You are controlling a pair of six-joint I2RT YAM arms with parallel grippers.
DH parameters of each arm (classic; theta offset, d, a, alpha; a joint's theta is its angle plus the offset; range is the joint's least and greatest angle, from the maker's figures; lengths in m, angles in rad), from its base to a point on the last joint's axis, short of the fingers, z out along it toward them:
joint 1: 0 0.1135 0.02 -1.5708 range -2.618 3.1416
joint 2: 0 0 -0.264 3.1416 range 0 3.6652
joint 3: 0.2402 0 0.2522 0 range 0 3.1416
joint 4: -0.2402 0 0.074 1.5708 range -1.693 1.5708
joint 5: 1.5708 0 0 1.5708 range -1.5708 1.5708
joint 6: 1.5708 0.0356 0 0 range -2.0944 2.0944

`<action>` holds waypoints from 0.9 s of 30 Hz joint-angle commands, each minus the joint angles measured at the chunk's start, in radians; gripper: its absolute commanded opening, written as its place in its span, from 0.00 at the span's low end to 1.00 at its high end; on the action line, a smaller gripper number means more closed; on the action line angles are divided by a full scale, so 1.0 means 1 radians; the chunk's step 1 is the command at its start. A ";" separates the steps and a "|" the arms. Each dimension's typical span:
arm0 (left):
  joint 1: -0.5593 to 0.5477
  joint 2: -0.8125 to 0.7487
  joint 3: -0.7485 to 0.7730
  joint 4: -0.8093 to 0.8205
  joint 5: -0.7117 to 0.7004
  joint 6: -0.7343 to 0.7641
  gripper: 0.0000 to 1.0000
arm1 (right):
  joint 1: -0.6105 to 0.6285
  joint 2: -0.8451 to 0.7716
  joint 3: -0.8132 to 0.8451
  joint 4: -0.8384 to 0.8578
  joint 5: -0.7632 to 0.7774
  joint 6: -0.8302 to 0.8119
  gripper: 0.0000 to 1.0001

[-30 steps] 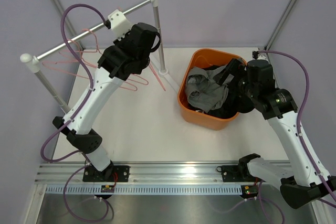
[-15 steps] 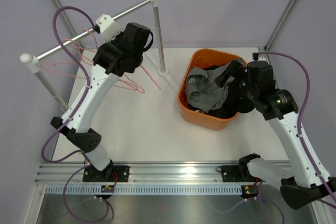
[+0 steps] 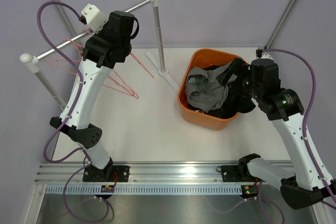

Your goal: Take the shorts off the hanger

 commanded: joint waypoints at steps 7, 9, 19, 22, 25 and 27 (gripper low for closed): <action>0.094 0.008 -0.021 0.118 0.063 0.051 0.00 | 0.007 0.012 0.053 -0.027 0.019 -0.031 0.99; 0.110 0.005 -0.058 0.132 0.098 0.047 0.00 | 0.009 0.014 0.045 -0.018 0.010 -0.028 0.99; 0.134 -0.031 -0.204 0.179 0.118 0.027 0.00 | 0.007 0.017 0.020 -0.004 0.002 -0.027 0.99; 0.134 -0.050 -0.229 0.196 0.126 0.030 0.00 | 0.009 0.014 0.017 -0.004 0.002 -0.025 1.00; 0.134 -0.074 -0.258 0.222 0.140 0.058 0.00 | 0.009 0.015 0.016 0.002 -0.002 -0.027 0.99; 0.134 -0.112 -0.302 0.262 0.146 0.071 0.00 | 0.007 0.012 0.014 0.001 -0.001 -0.027 1.00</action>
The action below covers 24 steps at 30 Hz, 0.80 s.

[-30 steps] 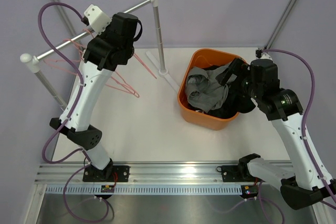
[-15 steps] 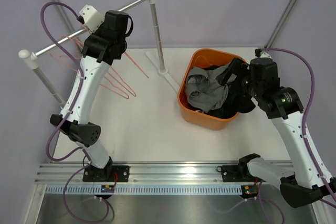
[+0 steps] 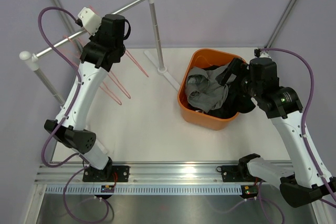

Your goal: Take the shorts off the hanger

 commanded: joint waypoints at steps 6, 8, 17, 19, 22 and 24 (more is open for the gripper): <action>0.012 -0.136 -0.193 0.129 0.059 0.040 0.12 | 0.007 -0.011 -0.005 0.030 0.002 -0.010 0.99; 0.010 -0.142 -0.194 0.124 0.065 0.054 0.16 | 0.007 -0.009 -0.005 0.033 -0.001 -0.010 0.99; -0.029 -0.226 -0.301 0.188 0.035 0.094 0.32 | 0.007 -0.017 -0.017 0.044 -0.013 -0.009 0.99; -0.042 -0.240 -0.317 0.192 0.024 0.097 0.33 | 0.007 -0.020 -0.026 0.047 -0.013 -0.009 1.00; -0.066 -0.275 -0.346 0.233 0.018 0.125 0.35 | 0.007 -0.028 -0.034 0.050 -0.018 -0.009 0.99; -0.092 -0.306 -0.367 0.257 0.012 0.164 0.38 | 0.007 -0.031 -0.035 0.051 -0.018 -0.009 0.99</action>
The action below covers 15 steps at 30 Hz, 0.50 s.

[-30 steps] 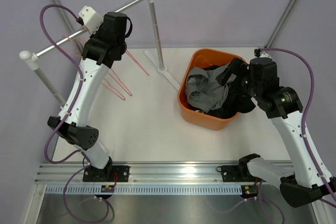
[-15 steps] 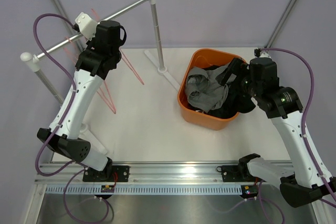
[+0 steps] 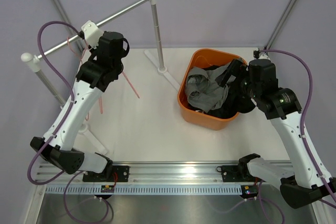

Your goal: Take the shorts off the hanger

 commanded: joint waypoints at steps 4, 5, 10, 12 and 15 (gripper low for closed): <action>-0.093 -0.108 -0.019 0.113 -0.129 0.106 0.47 | 0.007 -0.026 -0.008 0.035 -0.016 -0.010 0.99; -0.105 -0.113 -0.010 0.105 -0.148 0.123 0.50 | 0.007 -0.027 -0.010 0.036 -0.016 -0.012 0.99; -0.172 -0.141 0.009 0.061 -0.226 0.159 0.53 | 0.009 -0.030 -0.011 0.041 -0.022 -0.009 1.00; -0.194 -0.148 0.000 0.052 -0.240 0.166 0.54 | 0.007 -0.030 -0.010 0.039 -0.025 -0.009 0.99; -0.229 -0.171 -0.016 0.055 -0.243 0.203 0.56 | 0.007 -0.038 -0.008 0.039 -0.019 -0.015 0.99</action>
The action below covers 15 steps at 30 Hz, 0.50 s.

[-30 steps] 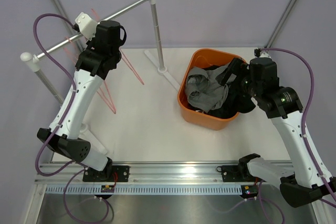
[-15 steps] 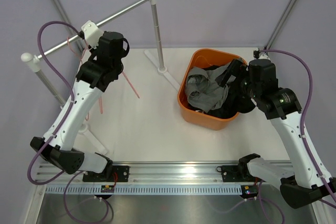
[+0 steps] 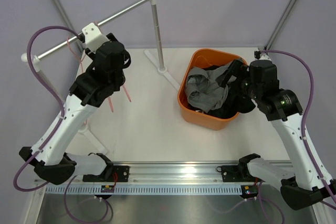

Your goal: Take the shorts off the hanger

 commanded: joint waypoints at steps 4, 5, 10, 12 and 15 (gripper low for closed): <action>-0.107 -0.093 -0.070 0.107 -0.037 0.200 0.56 | 0.007 -0.051 0.000 0.028 0.011 -0.033 0.99; -0.136 -0.124 -0.086 0.124 -0.006 0.236 0.57 | 0.007 -0.059 -0.006 0.028 0.024 -0.038 0.99; -0.201 -0.219 -0.147 0.149 0.381 0.414 0.65 | 0.007 -0.158 -0.057 0.049 0.049 -0.072 0.99; -0.219 -0.257 -0.185 0.112 0.512 0.443 0.67 | 0.007 -0.187 -0.081 0.053 0.067 -0.087 1.00; -0.242 -0.350 -0.317 0.124 0.690 0.481 0.93 | 0.007 -0.258 -0.100 0.056 0.098 -0.102 0.99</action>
